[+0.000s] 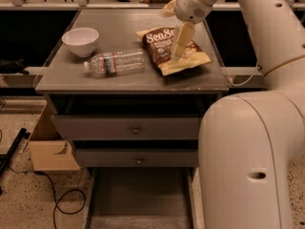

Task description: Place water bottle into bottom drawer

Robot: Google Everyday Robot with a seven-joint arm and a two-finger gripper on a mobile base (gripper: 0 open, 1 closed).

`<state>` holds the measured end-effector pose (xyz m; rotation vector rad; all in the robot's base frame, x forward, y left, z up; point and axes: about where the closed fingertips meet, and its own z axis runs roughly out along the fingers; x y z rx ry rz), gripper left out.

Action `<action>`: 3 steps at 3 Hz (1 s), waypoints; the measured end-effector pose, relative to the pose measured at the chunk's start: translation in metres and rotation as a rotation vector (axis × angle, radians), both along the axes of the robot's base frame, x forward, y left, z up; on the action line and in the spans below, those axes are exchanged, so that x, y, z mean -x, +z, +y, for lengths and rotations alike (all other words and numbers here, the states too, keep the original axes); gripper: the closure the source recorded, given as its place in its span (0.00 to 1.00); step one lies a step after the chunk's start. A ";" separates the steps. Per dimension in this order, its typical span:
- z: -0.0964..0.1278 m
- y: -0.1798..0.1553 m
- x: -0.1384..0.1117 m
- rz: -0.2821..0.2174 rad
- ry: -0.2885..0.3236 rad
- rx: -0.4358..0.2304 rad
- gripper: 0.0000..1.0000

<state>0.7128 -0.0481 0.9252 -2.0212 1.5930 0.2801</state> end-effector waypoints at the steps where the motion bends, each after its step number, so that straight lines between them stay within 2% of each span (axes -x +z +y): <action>1: 0.023 -0.017 0.000 0.033 0.047 -0.008 0.00; 2: 0.060 -0.030 0.000 0.058 0.116 -0.023 0.00; 3: 0.092 -0.032 0.002 0.063 0.170 -0.036 0.00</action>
Offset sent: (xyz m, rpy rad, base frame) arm -0.0108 0.0631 -0.0395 0.0005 0.1224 0.1660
